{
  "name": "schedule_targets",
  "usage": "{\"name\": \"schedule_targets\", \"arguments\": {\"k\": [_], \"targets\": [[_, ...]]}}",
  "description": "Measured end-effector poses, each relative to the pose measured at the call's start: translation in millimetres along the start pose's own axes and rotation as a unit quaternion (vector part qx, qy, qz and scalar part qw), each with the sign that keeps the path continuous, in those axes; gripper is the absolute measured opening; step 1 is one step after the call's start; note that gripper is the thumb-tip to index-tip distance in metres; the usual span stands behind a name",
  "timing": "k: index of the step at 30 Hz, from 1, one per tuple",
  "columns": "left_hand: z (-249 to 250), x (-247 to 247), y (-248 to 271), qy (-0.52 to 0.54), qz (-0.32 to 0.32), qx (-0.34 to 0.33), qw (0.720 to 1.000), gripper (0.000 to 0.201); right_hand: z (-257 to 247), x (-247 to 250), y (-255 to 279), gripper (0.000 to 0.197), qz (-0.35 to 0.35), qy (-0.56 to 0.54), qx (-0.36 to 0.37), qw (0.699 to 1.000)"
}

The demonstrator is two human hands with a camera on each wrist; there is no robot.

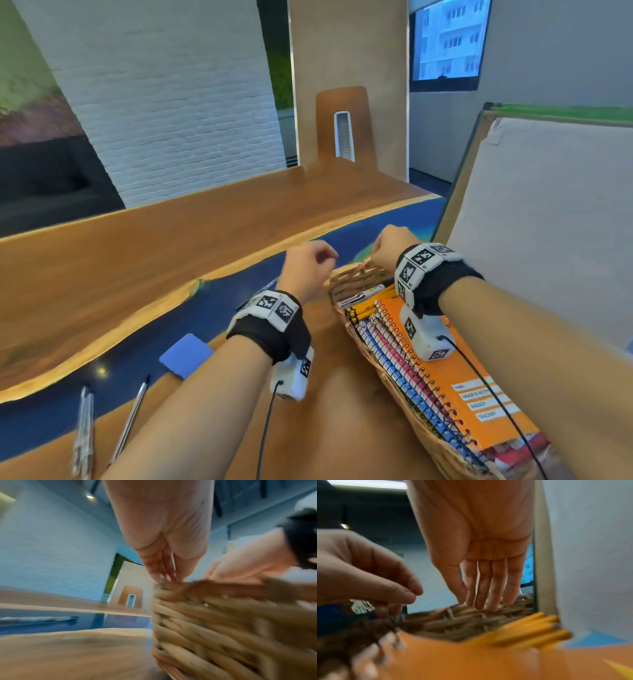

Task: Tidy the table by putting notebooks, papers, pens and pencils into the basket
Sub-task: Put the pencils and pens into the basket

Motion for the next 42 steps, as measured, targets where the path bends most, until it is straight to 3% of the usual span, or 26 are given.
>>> {"name": "schedule_targets", "arguments": {"k": [3,6,9,11,14,16,21,24,26,30,33,38,40,42], "targets": [[-46.2,29.9,7.3,-0.036,0.025,0.092,0.995,0.019,-31.6,6.0,3.4,0.022,-0.01,-0.044,0.036,0.998],[-103.3,37.1,25.6,-0.12,-0.091,0.181,0.972,0.022,-66.5,2.5,10.8,0.03,-0.019,-0.051,0.05,0.997],[-137.7,43.4,44.6,-0.156,-0.138,0.227,0.951,0.017,-99.3,-13.5,21.1,0.021,-0.061,-0.045,0.08,0.994],[-148.1,46.2,49.4,-0.174,-0.16,0.234,0.943,0.008,-117.8,-26.6,26.0,0.025,-0.085,-0.046,0.098,0.99],[-160.2,39.1,47.2,-0.179,-0.209,0.23,0.933,0.037,-137.4,-44.5,34.9,0.027,-0.106,-0.042,0.117,0.987],[-163.3,30.5,45.3,-0.187,-0.257,0.222,0.922,0.044,-143.7,-56.7,37.1,0.027,-0.116,-0.039,0.124,0.985],[-155.6,17.5,39.1,-0.241,-0.324,0.184,0.896,0.022,-143.7,-76.1,39.0,0.024,-0.123,-0.039,0.121,0.984],[-145.4,14.9,37.9,-0.252,-0.314,0.17,0.899,0.014,-141.9,-79.7,39.0,0.023,-0.121,-0.035,0.121,0.985],[-137.5,16.5,37.6,-0.222,-0.291,0.159,0.917,0.014,-138.5,-80.3,41.1,0.024,-0.123,-0.032,0.123,0.984],[-105.6,43.4,30.1,-0.122,-0.195,0.142,0.963,0.022,-132.9,-80.0,48.6,0.034,-0.127,-0.037,0.154,0.979],[-71.3,73.8,14.6,-0.054,-0.132,0.127,0.982,0.019,-133.7,-73.8,55.1,0.027,-0.11,-0.049,0.163,0.979],[-24.0,99.9,1.6,0.038,-0.014,0.078,0.996,0.01,-126.8,-36.1,66.6,0.024,-0.041,-0.177,0.142,0.973],[-15.8,93.4,1.5,0.036,-0.002,0.059,0.998,0.014,-114.7,-19.7,66.9,0.027,-0.018,-0.221,0.113,0.968],[-13.2,75.0,3.9,0.026,-0.047,0.07,0.996,0.024,-98.0,-7.5,60.8,0.035,-0.012,-0.246,0.076,0.966]]}}
Point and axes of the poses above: each hand's wrist, its own y-axis away from the middle knuckle, its own x-axis out of the back of the hand, z = x × y, the point moved 5 cm from there along -y, towards the middle knuckle, and after that the axes turned 13 degrees about -x, right-handed, at the moved point
